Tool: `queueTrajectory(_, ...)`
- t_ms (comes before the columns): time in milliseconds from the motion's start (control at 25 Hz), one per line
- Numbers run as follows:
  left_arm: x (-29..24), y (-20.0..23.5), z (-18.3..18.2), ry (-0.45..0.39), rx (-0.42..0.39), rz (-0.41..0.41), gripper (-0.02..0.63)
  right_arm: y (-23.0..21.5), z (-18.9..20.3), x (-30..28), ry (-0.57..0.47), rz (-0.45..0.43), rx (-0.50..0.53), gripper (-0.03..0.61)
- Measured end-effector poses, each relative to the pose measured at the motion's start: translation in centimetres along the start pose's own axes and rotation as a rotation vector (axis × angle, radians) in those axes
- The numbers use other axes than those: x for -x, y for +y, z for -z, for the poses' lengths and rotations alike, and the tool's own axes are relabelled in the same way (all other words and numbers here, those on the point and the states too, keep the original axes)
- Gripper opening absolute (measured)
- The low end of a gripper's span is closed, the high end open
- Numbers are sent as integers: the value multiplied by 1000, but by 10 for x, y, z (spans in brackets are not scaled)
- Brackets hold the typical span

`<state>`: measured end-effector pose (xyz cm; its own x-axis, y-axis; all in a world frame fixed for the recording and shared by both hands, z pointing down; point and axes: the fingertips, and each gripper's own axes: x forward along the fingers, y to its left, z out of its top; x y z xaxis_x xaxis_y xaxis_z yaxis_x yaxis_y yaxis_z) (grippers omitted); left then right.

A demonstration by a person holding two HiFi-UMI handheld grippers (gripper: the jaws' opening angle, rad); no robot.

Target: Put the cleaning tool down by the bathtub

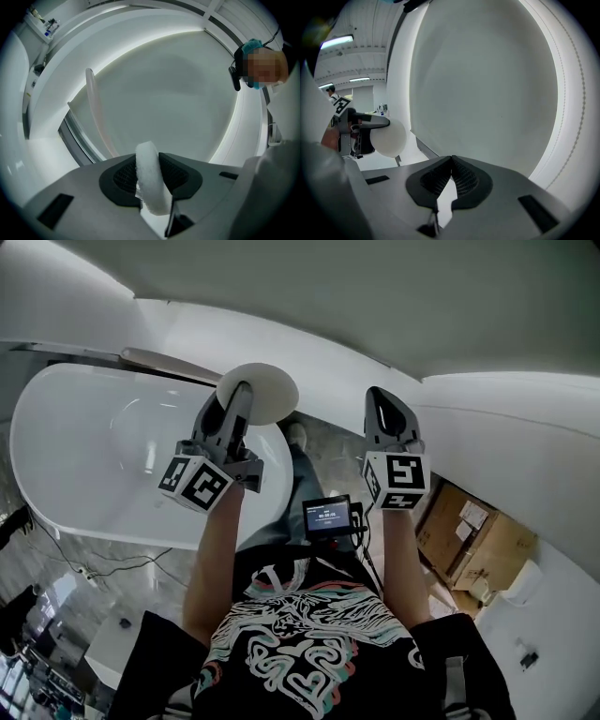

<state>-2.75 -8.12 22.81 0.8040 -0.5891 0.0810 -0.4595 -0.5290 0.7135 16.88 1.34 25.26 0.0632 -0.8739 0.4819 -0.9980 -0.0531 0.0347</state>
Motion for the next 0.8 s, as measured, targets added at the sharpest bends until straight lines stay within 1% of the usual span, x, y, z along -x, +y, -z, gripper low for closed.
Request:
queueTrajectory(360, -13, 29, 16, 40, 16, -24, 129, 3, 20, -32, 54, -27, 3, 28)
queueTrajectory(640, -21, 43, 27, 57, 20, -42, 129, 2, 33, -49, 73, -48, 0, 28)
queueTrajectory(800, -24, 59, 37, 68, 23, -56, 129, 6, 46, -65, 81, -65, -1, 28)
